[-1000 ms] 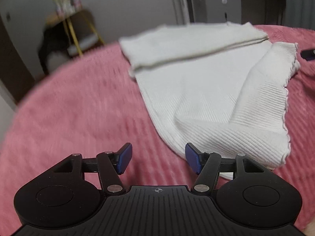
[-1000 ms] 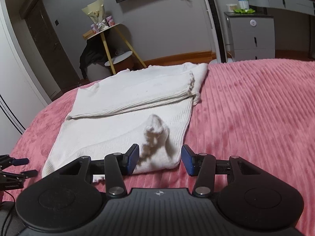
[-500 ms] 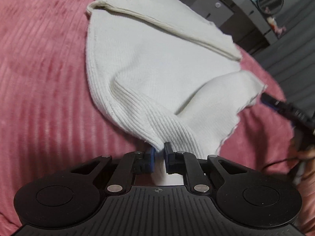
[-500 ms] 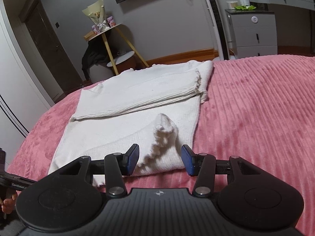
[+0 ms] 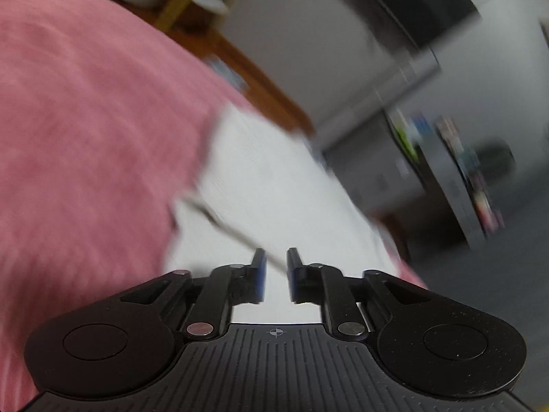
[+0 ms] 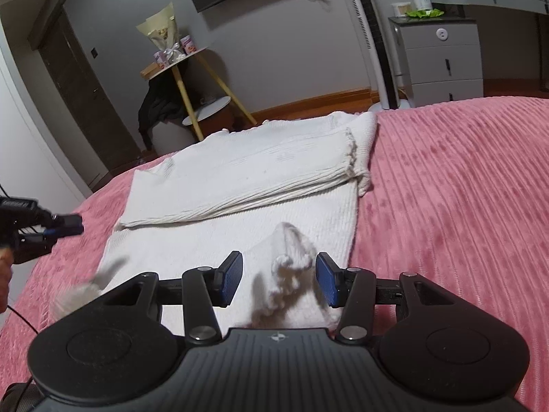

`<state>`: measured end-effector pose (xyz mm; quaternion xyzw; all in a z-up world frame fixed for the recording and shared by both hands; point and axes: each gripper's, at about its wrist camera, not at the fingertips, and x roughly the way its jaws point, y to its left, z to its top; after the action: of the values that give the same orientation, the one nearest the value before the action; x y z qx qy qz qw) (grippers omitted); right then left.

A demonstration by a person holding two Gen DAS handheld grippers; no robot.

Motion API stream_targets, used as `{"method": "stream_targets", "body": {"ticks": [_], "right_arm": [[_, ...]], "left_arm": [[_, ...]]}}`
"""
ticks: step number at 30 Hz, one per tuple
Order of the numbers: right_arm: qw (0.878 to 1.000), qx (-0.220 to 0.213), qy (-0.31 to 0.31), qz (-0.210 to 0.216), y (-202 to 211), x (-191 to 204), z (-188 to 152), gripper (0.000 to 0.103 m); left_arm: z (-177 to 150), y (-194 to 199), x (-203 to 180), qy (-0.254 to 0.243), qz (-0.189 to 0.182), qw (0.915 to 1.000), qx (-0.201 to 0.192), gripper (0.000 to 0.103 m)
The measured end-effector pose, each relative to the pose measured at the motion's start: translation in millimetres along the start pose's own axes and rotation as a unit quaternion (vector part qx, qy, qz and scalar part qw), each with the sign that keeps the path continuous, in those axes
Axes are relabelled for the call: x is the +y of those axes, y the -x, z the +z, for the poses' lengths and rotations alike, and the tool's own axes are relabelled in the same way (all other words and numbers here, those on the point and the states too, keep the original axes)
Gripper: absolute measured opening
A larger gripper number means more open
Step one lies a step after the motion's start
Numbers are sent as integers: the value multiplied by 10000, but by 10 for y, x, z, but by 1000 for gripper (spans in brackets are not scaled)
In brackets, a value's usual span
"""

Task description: Fold small clothes

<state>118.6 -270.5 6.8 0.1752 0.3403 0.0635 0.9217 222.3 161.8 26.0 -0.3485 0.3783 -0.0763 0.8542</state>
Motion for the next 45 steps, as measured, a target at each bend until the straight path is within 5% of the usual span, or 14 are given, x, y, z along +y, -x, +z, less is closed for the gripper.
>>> {"method": "stream_targets", "body": {"ticks": [3,5,7,9,15,20,21,28,31,32,34,35,39,45], "right_arm": [[10000,-17,-51,-23,33,-73,-2,47],[10000,-28,-33,-79,57,-114,-4,47],[10000,-11,-52,-76,67,-153,0,47],[9999,-32,-130,-70,61,-182,-14,48],[9996,44,-256,-74,17,-198,-52,49],[9994,-76,-317,-76,102,-220,-59,53],[9993,-74,-347,-70,106,-228,-67,53],[9996,23,-287,-84,46,-191,-94,53],[9996,15,-249,-130,55,-194,-93,53],[9996,9,-256,-135,60,-199,-94,53],[9995,-4,-279,-135,61,-208,-94,53],[9996,-17,-261,-135,60,-210,-94,53],[9998,-71,-111,-176,51,-203,-93,53],[9995,-163,-170,-205,68,-262,-72,53]], "left_arm": [[-36,50,42,-212,67,9998,11,38],[-174,53,-42,-959,128,9947,345,41],[-426,86,-191,-1967,313,9771,746,42],[-743,164,-294,-2915,450,9506,965,47],[-1370,455,-547,-4786,395,8752,583,66],[-1357,697,-544,-4977,59,8662,436,74],[-1387,698,-557,-5099,127,8591,417,75],[-1688,301,-665,-5999,246,7946,898,60],[-1756,110,-769,-6186,241,7790,994,30],[-1752,56,-796,-6178,263,7792,1022,16],[-1701,18,-824,-6110,294,7862,880,13],[-1634,36,-835,-5978,261,7975,769,12],[-1152,165,-755,-4858,300,8735,104,11],[-419,194,-333,-2979,1391,9415,-743,11]]}}
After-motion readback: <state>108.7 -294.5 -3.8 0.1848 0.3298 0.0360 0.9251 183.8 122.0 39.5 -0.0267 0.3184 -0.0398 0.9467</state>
